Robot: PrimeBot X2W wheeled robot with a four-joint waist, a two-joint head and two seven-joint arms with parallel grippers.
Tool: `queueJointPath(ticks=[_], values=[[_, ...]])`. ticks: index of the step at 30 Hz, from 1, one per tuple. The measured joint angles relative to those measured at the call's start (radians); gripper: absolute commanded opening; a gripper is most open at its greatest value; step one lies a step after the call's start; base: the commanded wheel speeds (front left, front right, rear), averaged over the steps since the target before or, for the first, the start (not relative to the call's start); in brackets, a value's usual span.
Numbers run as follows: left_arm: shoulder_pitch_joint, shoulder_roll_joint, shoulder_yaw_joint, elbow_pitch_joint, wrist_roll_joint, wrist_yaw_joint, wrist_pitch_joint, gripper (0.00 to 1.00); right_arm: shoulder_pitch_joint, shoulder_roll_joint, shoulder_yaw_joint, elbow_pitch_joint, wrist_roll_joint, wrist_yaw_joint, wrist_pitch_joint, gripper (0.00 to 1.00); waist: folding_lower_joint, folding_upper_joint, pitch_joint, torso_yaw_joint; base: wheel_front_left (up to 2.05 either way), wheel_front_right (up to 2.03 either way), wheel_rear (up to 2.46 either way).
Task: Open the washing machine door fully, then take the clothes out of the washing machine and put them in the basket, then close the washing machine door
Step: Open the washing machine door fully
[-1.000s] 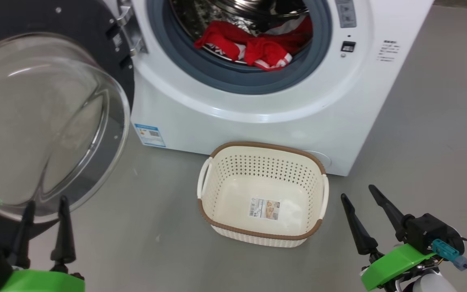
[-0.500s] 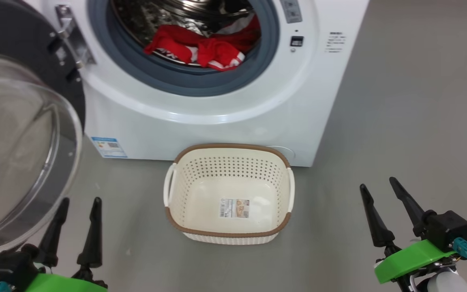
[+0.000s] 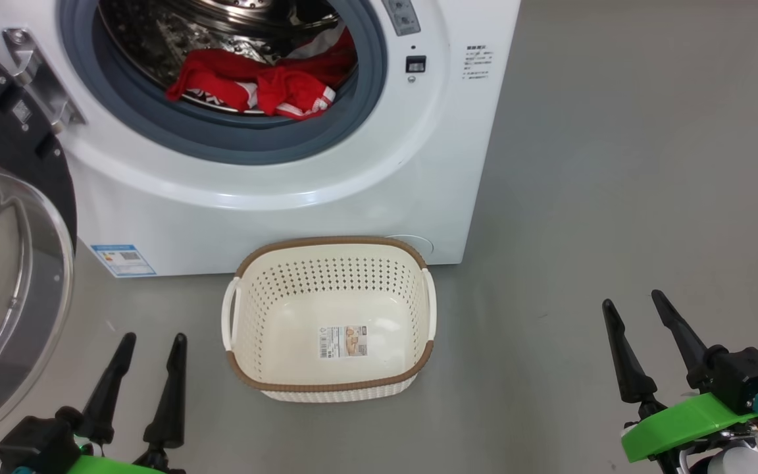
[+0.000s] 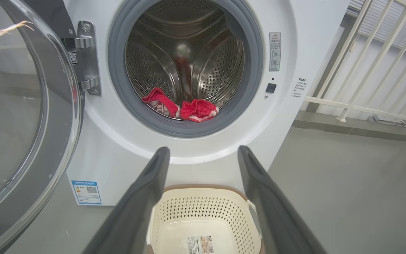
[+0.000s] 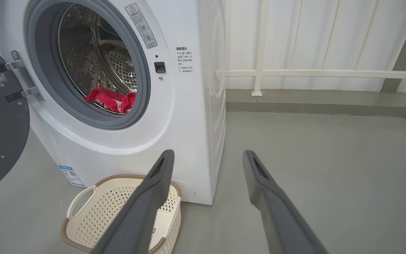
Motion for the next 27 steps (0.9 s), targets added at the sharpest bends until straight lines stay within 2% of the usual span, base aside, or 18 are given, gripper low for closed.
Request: queueJointPath(ticks=[9,27], values=[[0.000,0.005,-0.018,-0.016,-0.013,0.000,0.000,1.00,0.012,0.010,-0.017,-0.012,0.000,0.000,0.000,1.00,0.0000,0.0000,0.005,-0.017,0.00,0.00,0.00],[0.000,0.020,-0.024,-0.031,-0.009,0.000,0.000,1.00,0.014,0.016,-0.019,-0.014,-0.007,0.000,0.000,1.00,0.0000,0.0000,0.010,-0.009,0.00,0.00,0.00]])
